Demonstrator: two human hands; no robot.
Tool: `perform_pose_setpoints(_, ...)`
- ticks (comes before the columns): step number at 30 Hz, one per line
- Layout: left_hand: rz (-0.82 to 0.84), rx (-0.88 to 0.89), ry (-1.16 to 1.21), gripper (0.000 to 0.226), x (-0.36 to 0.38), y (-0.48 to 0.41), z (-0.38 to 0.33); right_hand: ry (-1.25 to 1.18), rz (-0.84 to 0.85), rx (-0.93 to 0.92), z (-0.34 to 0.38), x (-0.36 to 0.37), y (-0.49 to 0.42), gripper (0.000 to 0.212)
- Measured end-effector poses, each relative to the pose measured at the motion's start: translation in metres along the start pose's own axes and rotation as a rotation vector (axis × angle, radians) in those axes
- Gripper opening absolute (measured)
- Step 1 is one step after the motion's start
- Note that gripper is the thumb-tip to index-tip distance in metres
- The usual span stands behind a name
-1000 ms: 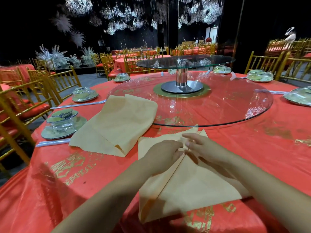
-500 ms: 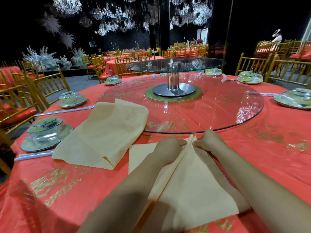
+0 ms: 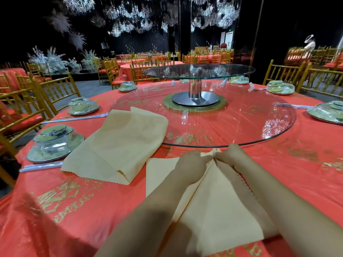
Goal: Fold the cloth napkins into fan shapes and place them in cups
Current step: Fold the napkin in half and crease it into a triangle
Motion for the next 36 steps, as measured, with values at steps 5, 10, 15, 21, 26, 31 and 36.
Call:
perform_pose_setpoints(5, 0.023, 0.02, -0.001, 0.044, 0.002, 0.002, -0.001, -0.177, 0.022, -0.002, 0.0, 0.001, -0.003, 0.041)
perform_pose_setpoints(10, -0.15, -0.087, 0.434, 0.036, -0.019, 0.007, 0.011, -0.359, -0.046, -0.23, 0.019, -0.003, 0.015, 0.027)
perform_pose_setpoints(15, -0.404, -0.248, 0.831, 0.025, -0.077, 0.019, 0.025, -0.417, -0.171, -0.583, 0.065, -0.028, 0.054, 0.02)
perform_pose_setpoints(21, -0.448, -0.243, 0.822, 0.036, -0.118, 0.04, 0.032, -0.401, -0.166, -0.644, 0.096, -0.036, 0.084, 0.033)
perform_pose_setpoints(26, -0.535, -0.335, 0.959, 0.029, -0.126, 0.055, 0.056, -0.496, 0.074, -0.644, 0.12, -0.028, 0.117, 0.029)
perform_pose_setpoints(31, -0.54, -0.351, 1.096, 0.02, -0.139, 0.067, 0.064, -0.676, 0.322, -0.526, 0.134, -0.031, 0.131, 0.031)
perform_pose_setpoints(36, -0.501, -0.315, 1.064, 0.024, -0.176, 0.081, 0.076, -0.617, 0.554, -0.642, 0.156, -0.046, 0.155, 0.031)
Point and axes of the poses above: each hand's wrist, its own y-axis away from the middle knuckle, its own x-axis out of the palm, z = x × y, the point moved 7 cm from there along -y, towards the middle knuckle, and after that the axes turned 13 degrees about -y, right-handed, at the moved point
